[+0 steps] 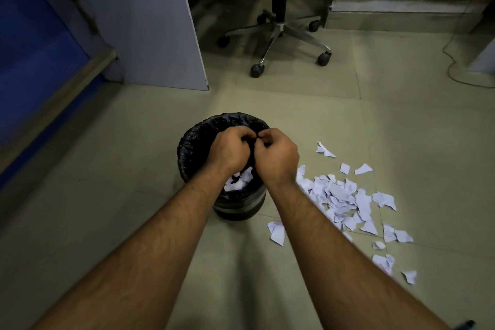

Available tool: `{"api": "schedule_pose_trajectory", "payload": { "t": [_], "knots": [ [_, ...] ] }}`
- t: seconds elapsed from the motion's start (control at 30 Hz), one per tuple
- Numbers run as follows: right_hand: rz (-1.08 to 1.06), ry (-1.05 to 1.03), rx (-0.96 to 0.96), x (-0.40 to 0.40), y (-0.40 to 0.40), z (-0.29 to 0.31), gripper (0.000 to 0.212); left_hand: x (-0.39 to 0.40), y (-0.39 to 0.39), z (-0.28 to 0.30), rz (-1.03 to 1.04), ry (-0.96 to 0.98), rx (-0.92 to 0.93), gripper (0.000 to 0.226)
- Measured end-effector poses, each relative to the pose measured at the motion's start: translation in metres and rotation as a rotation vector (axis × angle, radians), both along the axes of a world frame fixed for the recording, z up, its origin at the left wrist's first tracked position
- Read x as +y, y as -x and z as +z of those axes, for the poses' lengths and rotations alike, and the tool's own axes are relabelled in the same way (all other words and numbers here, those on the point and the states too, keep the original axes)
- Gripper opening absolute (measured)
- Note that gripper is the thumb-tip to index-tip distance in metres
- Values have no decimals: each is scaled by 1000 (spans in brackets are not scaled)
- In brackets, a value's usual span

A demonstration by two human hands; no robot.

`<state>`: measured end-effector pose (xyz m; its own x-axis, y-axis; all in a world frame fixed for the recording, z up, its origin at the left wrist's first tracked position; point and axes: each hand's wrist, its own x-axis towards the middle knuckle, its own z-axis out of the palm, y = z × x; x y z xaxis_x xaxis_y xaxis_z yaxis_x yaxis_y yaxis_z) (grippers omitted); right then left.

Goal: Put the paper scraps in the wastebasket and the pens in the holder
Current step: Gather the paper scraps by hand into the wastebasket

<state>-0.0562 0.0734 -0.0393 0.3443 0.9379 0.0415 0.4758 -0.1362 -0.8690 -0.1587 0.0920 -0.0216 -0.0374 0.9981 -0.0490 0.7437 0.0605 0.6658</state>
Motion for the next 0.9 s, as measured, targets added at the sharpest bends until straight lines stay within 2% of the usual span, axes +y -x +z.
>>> {"api": "schedule_pose_trajectory", "payload": {
  "t": [0.1, 0.27, 0.33, 0.4, 0.5, 0.57, 0.63, 0.7, 0.8, 0.9],
  "knots": [
    [-85, -68, 12, -4, -23, -2, 20, -4, -30, 10, 30, -84, -62, 29],
    [-251, -89, 60, -13, -73, -23, 26, -10, -81, -7, 26, -76, -214, 23],
    [-267, -29, 70, -13, -90, -38, 27, -15, -104, -20, -50, -99, -97, 21],
    [-246, 89, -53, -21, -112, -66, 27, -25, -130, -47, -170, -90, 147, 24],
    [-106, 336, -265, -47, -149, -121, 31, -38, -150, -110, -319, 100, 292, 27],
    [37, 470, -321, -69, -165, -157, 36, -52, -155, -156, -407, 235, 375, 33],
    [139, 518, -392, -84, -175, -187, 51, -64, -159, -195, -445, 305, 511, 43],
    [221, 556, -534, -86, -178, -205, 74, -66, -162, -222, -452, 289, 656, 62],
    [332, 621, -666, -71, -184, -213, 101, -53, -171, -237, -434, 336, 682, 104],
    [401, 693, -648, -64, -187, -220, 108, -45, -174, -240, -475, 387, 710, 105]
  ]
}}
